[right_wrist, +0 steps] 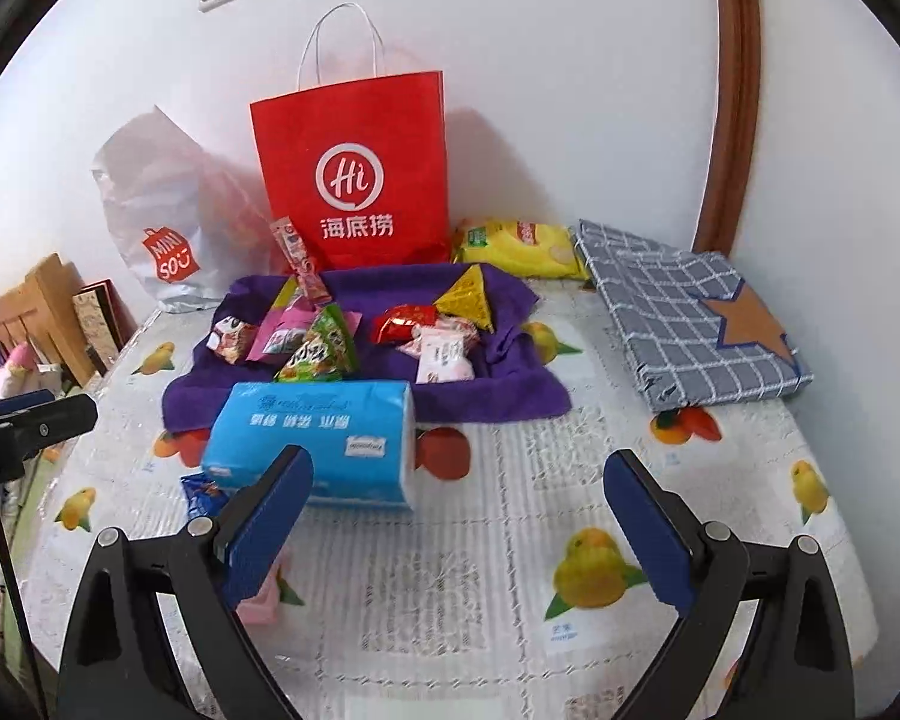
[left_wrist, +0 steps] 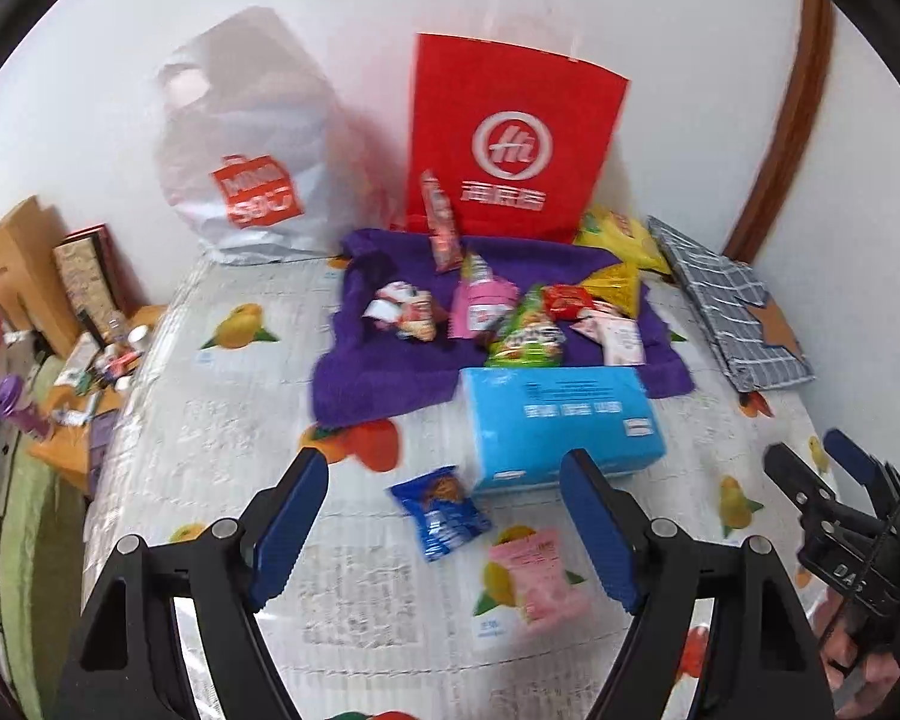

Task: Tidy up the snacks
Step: 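Grasp the pink peach-print packet with the right tool while the left tool approaches the blue cookie bag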

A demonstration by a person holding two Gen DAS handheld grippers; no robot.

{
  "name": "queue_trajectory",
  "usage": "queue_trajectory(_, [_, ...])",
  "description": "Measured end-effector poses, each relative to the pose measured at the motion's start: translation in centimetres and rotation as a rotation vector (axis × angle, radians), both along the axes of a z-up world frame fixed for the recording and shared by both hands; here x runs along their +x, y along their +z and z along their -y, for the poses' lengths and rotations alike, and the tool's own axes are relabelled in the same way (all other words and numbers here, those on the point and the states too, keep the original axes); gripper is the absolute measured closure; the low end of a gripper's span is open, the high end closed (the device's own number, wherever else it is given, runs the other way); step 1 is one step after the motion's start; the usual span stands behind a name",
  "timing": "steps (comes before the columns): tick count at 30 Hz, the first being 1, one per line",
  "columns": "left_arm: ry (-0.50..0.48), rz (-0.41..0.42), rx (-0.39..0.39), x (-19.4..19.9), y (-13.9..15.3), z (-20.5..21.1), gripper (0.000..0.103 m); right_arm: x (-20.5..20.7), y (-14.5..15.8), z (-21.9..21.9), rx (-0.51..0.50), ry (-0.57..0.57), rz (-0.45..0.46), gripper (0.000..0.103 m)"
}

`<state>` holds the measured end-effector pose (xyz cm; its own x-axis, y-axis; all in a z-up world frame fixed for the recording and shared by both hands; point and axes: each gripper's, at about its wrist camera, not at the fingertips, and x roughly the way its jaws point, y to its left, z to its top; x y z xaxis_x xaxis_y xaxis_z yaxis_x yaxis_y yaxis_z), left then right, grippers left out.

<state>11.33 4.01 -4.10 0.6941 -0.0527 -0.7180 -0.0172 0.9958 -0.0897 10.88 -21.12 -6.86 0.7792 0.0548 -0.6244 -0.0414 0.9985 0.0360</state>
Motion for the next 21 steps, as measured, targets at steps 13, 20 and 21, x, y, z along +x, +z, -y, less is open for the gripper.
queue_trajectory(13, [0.106, -0.084, -0.005, -0.7, -5.9, -6.8, 0.024, 1.1, -8.4, -8.6, 0.020, 0.191, -0.205, 0.032])
queue_trajectory(20, [0.121, -0.139, -0.021, 0.3, -8.6, -8.7, 0.025, 2.3, -11.5, -12.5, 0.015, 0.268, -0.271, 0.042])
queue_trajectory(21, [0.118, -0.142, -0.023, 0.4, -8.9, -8.7, 0.025, 2.4, -11.9, -12.8, 0.006, 0.274, -0.280, 0.048])
